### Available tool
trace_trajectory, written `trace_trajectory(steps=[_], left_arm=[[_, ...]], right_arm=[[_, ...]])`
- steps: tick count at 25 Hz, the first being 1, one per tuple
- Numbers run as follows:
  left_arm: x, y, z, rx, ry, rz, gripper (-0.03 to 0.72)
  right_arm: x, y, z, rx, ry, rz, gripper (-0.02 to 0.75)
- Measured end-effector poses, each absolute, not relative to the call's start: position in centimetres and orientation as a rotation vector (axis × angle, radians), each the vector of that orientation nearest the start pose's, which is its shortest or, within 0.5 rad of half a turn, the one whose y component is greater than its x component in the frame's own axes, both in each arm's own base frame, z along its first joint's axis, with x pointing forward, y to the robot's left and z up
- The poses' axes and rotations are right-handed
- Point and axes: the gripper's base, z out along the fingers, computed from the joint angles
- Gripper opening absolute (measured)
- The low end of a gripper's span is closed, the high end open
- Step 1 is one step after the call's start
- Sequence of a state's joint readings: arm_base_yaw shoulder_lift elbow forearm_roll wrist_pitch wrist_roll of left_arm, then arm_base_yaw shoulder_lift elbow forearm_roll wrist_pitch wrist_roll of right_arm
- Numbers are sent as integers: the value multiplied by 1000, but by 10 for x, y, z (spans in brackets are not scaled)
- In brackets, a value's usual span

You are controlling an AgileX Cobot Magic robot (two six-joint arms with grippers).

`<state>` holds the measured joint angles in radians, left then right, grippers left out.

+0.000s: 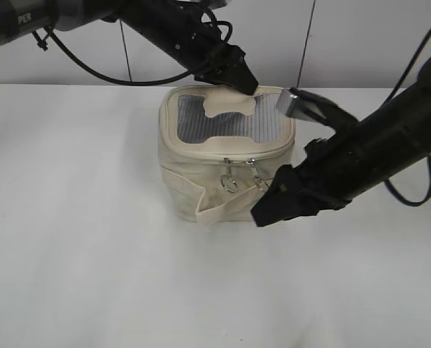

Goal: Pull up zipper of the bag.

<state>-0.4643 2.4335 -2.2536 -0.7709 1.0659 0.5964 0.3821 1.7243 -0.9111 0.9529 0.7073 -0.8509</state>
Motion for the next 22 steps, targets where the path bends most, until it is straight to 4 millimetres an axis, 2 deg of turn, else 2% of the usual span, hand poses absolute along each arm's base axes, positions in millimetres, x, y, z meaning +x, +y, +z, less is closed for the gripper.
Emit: trace_trajectory(steps=[3, 7, 12, 14, 17, 21, 22], left_arm=[[446, -281, 232, 1003, 2348, -899, 250], [434, -269, 268, 1014, 2378, -815, 216], [412, -257, 318, 990, 2375, -757, 211], [398, -256, 345, 987, 2328, -747, 211], [363, -253, 388, 999, 2269, -708, 211], [293, -231, 438, 951, 2221, -543, 211], [277, -223, 441, 921, 2227, -502, 211]], right_arm=[[273, 140, 191, -675, 2657, 774, 459], [262, 116, 218, -655, 2654, 624, 452], [226, 100, 251, -617, 2637, 566, 452], [208, 95, 260, -594, 2626, 567, 452], [181, 85, 273, -573, 2599, 535, 452], [140, 67, 290, -579, 2545, 438, 452], [129, 62, 294, -570, 2525, 419, 452]])
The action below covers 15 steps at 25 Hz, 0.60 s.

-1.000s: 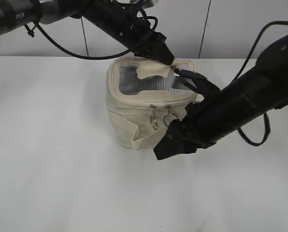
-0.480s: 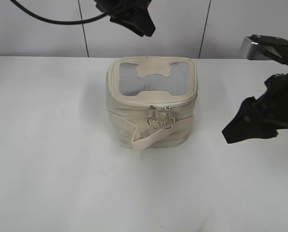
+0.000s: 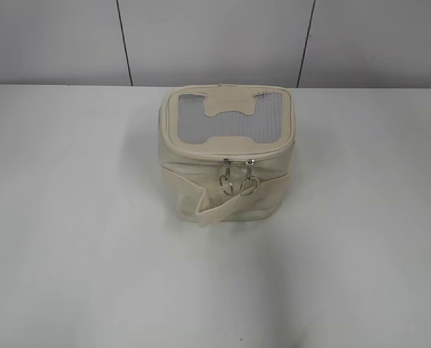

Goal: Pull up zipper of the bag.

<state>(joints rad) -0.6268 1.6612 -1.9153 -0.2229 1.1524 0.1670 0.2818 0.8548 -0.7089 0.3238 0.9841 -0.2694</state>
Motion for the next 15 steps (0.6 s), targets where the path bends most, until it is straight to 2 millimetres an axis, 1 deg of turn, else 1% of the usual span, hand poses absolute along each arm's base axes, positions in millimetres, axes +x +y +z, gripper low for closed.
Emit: trace_trajectory(steps=[1, 2, 3, 4, 5, 6, 8, 9, 11, 12, 14, 15], left_arm=[[255, -212, 452, 891, 2192, -472, 211], [234, -199, 453, 856, 2185, -445, 211], [213, -183, 461, 800, 2154, -443, 211], [196, -168, 461, 743, 2144, -434, 211], [173, -146, 458, 685, 2133, -432, 211], [156, -130, 454, 641, 2131, -431, 211], [121, -93, 439, 550, 2119, -407, 211], [98, -71, 431, 515, 2089, -412, 212], [65, -42, 408, 473, 2049, -419, 237], [51, -30, 396, 462, 2031, -427, 275], [32, -13, 375, 446, 2013, -439, 349], [19, -2, 363, 434, 1989, -450, 400]], right_arm=[[119, 59, 298, -562, 2503, 409, 452], [108, 55, 301, -553, 2475, 405, 452], [98, 52, 303, -549, 2461, 400, 452], [89, 49, 303, -541, 2447, 392, 452], [81, 45, 302, -541, 2441, 378, 452], [72, 42, 300, -546, 2431, 366, 452], [55, 36, 297, -548, 2399, 339, 452], [49, 33, 293, -538, 2392, 331, 452], [37, 28, 287, -515, 2365, 308, 452], [33, 26, 284, -507, 2358, 304, 452], [25, 22, 281, -489, 2322, 285, 452], [21, 20, 281, -478, 2299, 275, 452]])
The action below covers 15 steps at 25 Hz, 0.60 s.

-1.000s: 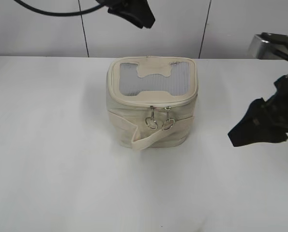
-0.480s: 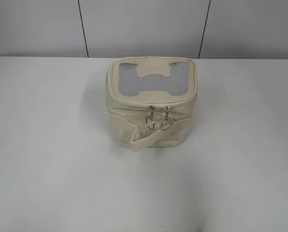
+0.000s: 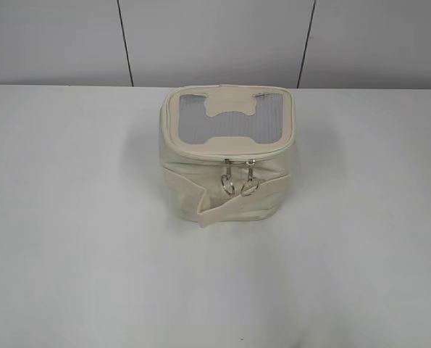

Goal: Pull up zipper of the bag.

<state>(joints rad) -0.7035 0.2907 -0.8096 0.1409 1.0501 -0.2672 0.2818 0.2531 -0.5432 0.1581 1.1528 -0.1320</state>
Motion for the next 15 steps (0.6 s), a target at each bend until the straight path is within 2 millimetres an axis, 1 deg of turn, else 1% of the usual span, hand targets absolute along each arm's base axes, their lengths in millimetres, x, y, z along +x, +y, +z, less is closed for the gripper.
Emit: trace_trajectory(steps=[1, 3, 5, 6, 7, 9, 11, 15], left_arm=[[11, 6, 352, 427, 1980, -455, 431], [1, 14, 330, 423, 1994, -451, 474], [-7, 20, 309, 427, 1997, -454, 492], [-7, 19, 299, 444, 2009, -456, 496], [-8, 19, 293, 466, 2012, -459, 498], [-8, 15, 290, 531, 1988, -463, 504], [-7, 11, 289, 585, 1950, -471, 508], [-6, 7, 287, 623, 1933, -477, 511]], right_arm=[[18, 18, 281, -471, 2282, 267, 451], [13, 16, 281, -462, 2248, 260, 452], [10, 15, 281, -458, 2223, 256, 452], [9, 14, 282, -456, 2212, 255, 452], [8, 14, 282, -453, 2202, 253, 452], [9, 14, 282, -455, 2179, 251, 456], [10, 15, 281, -465, 2158, 253, 476], [11, 16, 279, -472, 2133, 266, 500]])
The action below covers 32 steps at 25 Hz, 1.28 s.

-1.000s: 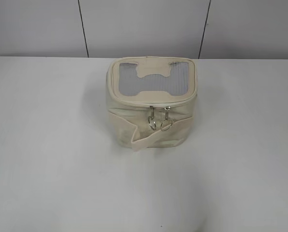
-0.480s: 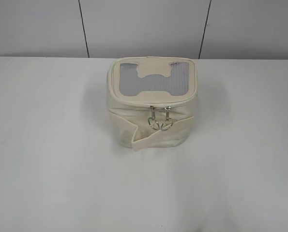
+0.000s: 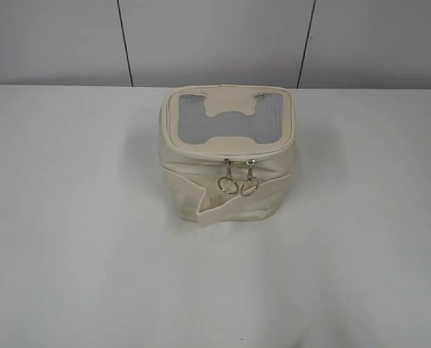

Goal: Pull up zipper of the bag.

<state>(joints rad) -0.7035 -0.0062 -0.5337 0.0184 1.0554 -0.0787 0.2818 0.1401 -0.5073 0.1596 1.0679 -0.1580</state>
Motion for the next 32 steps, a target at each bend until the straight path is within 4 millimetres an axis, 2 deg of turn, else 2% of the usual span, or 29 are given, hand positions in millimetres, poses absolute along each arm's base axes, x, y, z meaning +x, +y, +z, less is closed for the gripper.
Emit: trace_trajectory(steps=[15, 17, 22, 26, 32], left_arm=[[-7, 7, 287, 632, 1929, -465, 471], [-7, 6, 287, 576, 1942, -429, 463], [-9, 4, 287, 295, 1986, -250, 445], [-9, 2, 287, 111, 1999, -133, 437], [-9, 2, 287, 76, 2000, -109, 435]], right_arm=[[3, 14, 280, -465, 2062, 264, 504], [1, 13, 281, -455, 2053, 259, 504], [-8, 11, 281, -372, 1993, 214, 504], [-9, 12, 281, -318, 1994, 183, 504], [-9, 12, 280, -298, 1997, 172, 504]])
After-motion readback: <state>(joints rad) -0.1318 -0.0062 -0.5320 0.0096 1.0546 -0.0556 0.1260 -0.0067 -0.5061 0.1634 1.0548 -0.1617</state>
